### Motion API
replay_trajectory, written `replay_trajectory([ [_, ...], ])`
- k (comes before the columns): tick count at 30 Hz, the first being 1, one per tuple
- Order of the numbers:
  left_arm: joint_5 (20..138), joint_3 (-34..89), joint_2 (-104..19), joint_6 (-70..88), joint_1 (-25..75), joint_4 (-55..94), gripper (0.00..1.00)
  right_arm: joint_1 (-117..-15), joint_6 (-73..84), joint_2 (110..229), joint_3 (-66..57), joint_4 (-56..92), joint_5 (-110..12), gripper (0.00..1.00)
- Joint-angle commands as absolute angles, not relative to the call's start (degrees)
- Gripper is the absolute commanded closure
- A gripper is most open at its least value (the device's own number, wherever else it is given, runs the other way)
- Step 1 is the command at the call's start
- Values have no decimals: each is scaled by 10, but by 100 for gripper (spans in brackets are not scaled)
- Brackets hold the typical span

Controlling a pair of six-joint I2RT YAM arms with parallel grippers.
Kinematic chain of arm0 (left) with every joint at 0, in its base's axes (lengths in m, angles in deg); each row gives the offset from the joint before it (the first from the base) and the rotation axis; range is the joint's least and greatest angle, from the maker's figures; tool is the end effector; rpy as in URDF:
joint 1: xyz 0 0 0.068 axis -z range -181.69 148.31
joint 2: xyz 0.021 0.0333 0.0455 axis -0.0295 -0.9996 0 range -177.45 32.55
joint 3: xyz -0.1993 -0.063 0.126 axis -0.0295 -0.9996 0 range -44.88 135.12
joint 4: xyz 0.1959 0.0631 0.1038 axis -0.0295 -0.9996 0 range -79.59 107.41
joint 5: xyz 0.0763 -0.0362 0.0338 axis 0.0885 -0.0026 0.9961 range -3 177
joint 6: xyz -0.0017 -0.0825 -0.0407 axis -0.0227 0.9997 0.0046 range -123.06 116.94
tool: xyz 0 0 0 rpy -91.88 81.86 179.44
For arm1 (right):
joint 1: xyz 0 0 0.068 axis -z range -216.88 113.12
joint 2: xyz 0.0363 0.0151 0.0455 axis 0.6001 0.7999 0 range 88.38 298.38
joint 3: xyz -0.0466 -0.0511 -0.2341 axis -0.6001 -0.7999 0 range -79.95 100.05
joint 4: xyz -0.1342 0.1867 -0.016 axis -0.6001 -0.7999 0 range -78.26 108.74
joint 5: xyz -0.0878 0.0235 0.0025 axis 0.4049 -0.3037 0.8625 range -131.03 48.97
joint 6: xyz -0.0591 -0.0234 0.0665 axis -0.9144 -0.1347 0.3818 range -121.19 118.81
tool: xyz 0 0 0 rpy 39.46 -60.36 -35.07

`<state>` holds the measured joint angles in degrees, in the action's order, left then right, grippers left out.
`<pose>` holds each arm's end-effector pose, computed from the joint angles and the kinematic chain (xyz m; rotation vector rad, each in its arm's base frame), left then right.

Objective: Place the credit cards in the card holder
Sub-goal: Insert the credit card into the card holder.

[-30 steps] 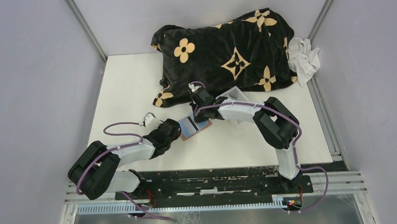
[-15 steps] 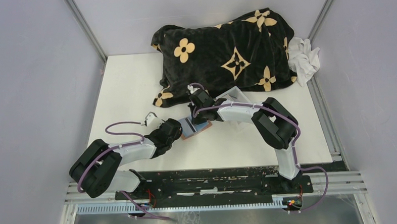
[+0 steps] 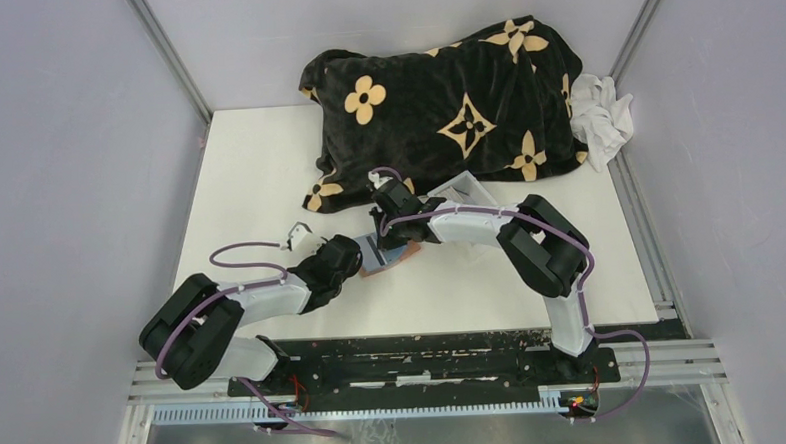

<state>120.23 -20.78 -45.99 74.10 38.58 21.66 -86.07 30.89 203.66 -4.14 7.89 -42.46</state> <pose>0.2101 -0.1187 0.0958 -0.9552 2.0851 -0.3523 0.2739 0.3203 0.1166 -0.3925 2.5307 0.6262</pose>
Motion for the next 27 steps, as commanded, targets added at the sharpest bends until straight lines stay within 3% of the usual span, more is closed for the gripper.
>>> replay_trajectory([
  [1, 1195, -216, -466, 751, 392, 129, 79, -872, 298, 2018, -28, 89, -417, 84],
  [5, 1237, -206, -429, 741, 392, 85, 76, -872, 262, 1996, 0, 52, -385, 67],
  [8, 1255, -202, -403, 731, 392, 70, 74, -872, 245, 1986, 22, 29, -369, 59],
  [27, 1283, -162, -309, 668, 414, 42, 73, -848, 153, 1937, 91, -69, -292, 46],
])
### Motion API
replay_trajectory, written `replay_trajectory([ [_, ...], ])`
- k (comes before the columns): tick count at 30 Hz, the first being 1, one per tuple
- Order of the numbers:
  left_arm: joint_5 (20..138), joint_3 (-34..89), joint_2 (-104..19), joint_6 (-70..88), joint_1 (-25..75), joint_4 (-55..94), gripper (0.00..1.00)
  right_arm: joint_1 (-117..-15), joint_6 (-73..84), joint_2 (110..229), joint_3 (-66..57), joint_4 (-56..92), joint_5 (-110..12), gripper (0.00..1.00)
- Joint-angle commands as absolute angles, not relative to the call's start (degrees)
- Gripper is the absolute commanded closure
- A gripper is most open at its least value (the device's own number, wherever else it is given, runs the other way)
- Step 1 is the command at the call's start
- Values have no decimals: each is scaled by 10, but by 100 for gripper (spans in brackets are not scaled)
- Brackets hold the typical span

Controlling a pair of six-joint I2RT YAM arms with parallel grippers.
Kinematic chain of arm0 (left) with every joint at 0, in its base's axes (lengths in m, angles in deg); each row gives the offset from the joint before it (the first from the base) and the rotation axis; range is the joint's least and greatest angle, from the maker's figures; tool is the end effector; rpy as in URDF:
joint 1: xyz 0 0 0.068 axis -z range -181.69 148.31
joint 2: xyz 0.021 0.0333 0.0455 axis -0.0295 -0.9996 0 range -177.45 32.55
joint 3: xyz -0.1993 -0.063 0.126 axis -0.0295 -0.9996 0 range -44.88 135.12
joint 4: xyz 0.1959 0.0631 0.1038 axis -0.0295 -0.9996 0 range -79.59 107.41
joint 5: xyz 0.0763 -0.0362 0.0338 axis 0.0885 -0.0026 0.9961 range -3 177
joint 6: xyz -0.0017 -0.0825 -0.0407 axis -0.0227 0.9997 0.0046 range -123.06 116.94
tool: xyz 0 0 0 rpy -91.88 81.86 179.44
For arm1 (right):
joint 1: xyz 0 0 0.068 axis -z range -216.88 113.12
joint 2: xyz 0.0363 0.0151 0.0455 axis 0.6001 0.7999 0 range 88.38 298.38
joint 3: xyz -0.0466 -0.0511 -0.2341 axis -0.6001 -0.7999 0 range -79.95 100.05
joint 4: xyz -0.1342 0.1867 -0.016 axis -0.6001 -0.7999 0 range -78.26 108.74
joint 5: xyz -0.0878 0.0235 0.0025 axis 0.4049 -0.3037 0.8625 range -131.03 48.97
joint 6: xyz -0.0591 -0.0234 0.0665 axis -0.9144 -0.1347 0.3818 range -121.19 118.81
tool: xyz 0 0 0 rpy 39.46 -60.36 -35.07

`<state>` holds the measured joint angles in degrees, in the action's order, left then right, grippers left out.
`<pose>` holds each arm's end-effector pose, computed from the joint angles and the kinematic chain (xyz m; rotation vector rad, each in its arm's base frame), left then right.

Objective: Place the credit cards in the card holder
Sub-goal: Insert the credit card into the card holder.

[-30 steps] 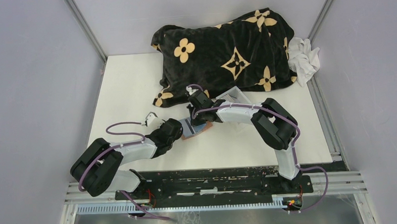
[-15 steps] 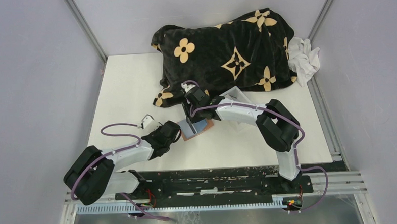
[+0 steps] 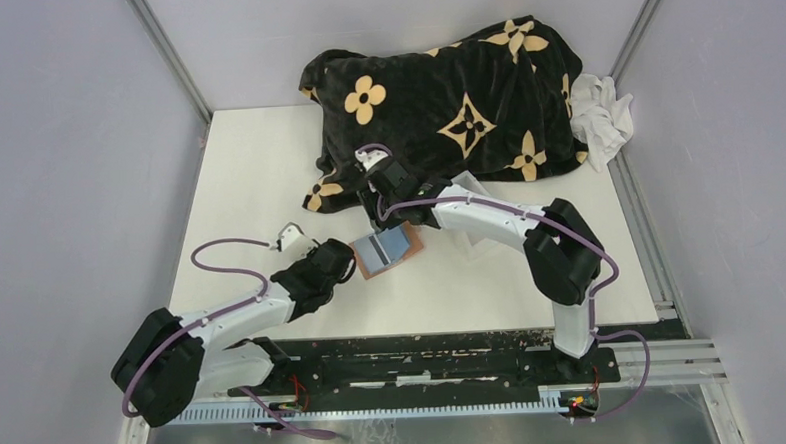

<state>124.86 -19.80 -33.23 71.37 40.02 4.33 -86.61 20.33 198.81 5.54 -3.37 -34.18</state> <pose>0.1874 -0.0991 0.1222 -0.8785 2.0937 -0.2170 0.2824 0.3181 0.1840 -0.5369 2.3708 0.4388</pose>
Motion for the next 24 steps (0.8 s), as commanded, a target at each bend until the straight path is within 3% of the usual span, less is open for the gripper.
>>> replay_trajectory([
  [1, 1282, -161, -304, 659, 416, 49, 73, -838, 146, 1929, 91, -76, -287, 44],
  [11, 1238, -144, -324, 599, 442, 136, 71, -723, 94, 1882, 41, -96, -278, 28],
  [24, 1203, -106, -390, 574, 444, 183, 63, -650, 94, 1887, 3, -77, -320, 28],
])
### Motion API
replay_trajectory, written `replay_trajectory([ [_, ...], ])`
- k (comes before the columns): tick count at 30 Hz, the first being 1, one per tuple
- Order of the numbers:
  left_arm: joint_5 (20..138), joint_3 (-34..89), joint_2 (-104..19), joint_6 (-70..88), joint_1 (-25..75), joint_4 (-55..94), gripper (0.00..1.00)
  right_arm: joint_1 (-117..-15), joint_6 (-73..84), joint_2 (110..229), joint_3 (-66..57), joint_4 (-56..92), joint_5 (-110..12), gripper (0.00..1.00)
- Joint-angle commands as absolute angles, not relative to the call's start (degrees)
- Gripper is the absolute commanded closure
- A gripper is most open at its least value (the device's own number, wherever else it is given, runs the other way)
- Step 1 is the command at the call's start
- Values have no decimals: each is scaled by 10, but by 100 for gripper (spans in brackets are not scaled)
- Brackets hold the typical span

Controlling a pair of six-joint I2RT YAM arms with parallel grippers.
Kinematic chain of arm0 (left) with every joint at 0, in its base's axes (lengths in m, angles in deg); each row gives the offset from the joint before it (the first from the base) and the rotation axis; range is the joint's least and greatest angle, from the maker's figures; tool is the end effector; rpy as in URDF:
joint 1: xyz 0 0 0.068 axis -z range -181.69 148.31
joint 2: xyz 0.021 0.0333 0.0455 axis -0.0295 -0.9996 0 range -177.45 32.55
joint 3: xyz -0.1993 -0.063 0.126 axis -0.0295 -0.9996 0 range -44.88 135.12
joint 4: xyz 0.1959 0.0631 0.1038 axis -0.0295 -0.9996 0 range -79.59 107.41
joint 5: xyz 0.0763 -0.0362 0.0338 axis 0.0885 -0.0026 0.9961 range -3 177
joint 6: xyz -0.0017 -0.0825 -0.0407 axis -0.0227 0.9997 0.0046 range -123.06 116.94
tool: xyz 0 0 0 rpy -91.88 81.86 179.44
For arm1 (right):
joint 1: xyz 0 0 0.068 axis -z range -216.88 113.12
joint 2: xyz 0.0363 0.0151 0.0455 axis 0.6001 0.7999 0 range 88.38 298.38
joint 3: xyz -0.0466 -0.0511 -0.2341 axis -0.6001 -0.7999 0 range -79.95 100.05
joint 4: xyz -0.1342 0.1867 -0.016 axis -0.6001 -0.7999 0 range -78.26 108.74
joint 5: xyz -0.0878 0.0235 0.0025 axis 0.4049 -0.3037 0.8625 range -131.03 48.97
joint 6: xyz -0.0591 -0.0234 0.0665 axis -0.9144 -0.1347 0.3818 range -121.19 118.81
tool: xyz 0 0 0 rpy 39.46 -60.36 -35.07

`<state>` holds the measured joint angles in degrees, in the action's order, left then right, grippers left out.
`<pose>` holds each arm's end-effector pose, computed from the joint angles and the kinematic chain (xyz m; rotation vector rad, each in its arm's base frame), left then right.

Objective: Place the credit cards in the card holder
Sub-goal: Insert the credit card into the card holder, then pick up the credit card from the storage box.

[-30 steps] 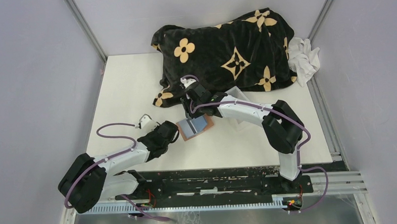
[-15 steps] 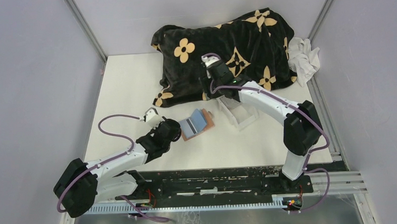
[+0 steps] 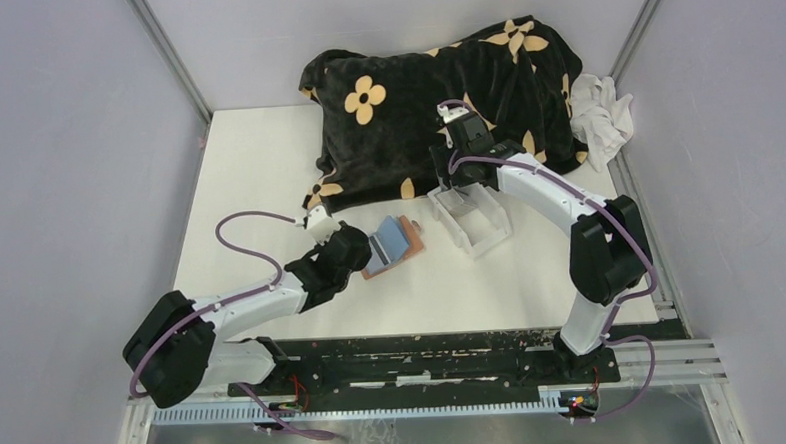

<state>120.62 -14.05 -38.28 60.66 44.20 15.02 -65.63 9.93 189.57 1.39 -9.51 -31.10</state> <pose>0.2064 -0.1472 0.1483 -0.6239 2.1051 -0.4057 0.3476 0.1744 0.2122 -0.2885 2.3795 0.1172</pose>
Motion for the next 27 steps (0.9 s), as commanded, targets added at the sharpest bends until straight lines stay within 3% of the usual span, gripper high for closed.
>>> replay_trajectory([
  [1, 1204, -104, -392, 573, 444, 183, 63, -646, 95, 1887, -2, -73, -324, 28],
  [12, 1211, -117, -374, 558, 444, 207, 62, -622, 112, 1902, -16, -78, -350, 34],
  [27, 1216, -124, -370, 563, 444, 211, 69, -582, 140, 1956, 1, -78, -521, 39],
])
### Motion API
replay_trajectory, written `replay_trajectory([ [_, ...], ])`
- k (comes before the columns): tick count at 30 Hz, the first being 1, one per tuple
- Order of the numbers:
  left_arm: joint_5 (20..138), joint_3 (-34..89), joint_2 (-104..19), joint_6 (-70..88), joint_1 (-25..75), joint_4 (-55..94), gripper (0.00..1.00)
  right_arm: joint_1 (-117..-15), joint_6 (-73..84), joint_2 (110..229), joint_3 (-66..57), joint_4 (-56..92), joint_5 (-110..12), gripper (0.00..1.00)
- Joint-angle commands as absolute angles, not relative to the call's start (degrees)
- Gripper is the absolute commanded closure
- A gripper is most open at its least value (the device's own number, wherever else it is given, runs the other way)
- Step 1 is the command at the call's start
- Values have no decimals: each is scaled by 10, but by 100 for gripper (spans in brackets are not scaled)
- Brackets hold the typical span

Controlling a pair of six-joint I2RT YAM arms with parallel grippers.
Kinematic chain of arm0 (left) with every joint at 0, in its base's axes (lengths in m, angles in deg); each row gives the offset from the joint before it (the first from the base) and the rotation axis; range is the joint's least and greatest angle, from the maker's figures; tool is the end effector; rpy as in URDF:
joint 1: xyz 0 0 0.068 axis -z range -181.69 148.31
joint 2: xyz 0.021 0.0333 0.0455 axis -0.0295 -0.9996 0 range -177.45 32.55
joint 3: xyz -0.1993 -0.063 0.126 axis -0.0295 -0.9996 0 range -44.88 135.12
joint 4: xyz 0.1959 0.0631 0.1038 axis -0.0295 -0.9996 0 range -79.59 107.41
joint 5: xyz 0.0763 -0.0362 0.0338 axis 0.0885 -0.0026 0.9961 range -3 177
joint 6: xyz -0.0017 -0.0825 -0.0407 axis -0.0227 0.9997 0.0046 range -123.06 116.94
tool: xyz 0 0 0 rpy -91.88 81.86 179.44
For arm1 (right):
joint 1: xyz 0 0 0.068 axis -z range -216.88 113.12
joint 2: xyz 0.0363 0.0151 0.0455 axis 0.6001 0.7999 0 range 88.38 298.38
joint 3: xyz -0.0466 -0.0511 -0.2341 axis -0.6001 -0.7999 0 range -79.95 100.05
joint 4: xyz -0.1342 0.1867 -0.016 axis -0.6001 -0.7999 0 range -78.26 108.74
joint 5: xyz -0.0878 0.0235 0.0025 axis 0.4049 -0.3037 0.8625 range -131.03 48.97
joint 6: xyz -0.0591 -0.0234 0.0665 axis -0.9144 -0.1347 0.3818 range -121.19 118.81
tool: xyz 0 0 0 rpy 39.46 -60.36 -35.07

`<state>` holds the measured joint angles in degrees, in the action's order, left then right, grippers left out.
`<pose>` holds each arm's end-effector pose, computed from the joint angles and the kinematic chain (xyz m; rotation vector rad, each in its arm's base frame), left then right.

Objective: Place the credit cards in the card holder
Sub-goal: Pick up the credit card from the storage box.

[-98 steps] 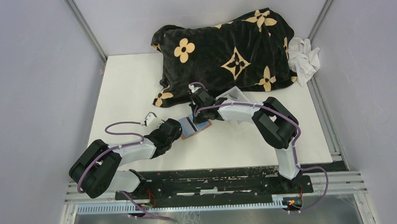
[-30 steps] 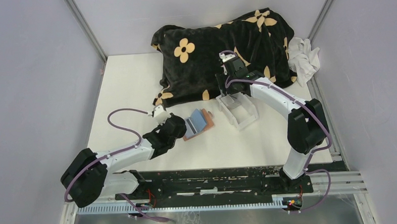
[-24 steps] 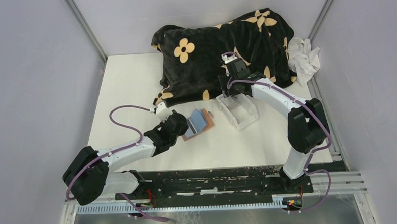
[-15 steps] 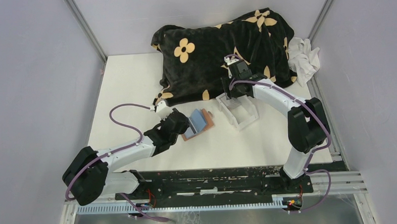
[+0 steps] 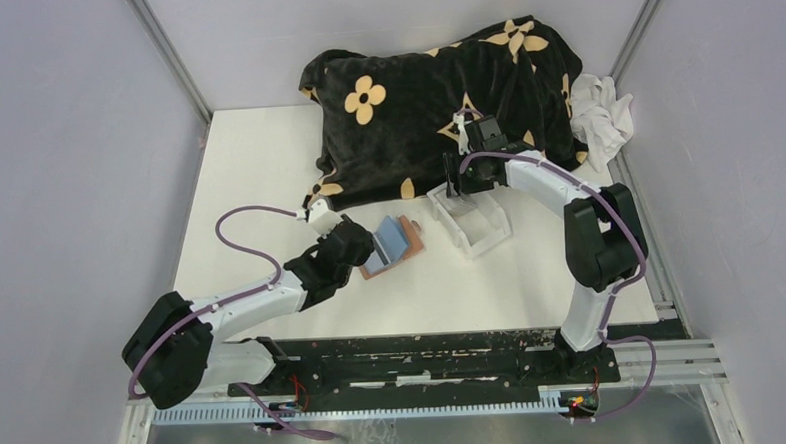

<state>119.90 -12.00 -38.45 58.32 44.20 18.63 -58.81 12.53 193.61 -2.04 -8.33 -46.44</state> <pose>0.2146 -0.1569 0.1654 -0.5939 2.0522 -0.4804 0.3570 0.1521 0.1687 -0.2216 2.5444 0.3661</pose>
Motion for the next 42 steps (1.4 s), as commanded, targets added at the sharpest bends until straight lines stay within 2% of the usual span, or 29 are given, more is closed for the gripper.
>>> replay_trajectory([
  [1, 1216, -124, -370, 563, 444, 211, 69, -579, 144, 1960, 2, -79, -531, 40],
  [8, 1211, -125, -375, 564, 444, 217, 71, -572, 164, 1969, -2, -74, -593, 64],
  [26, 1205, -126, -387, 571, 444, 223, 73, -585, 192, 1922, 8, -77, -598, 67],
  [42, 1205, -129, -381, 569, 445, 230, 74, -597, 188, 1896, 22, -104, -564, 79],
])
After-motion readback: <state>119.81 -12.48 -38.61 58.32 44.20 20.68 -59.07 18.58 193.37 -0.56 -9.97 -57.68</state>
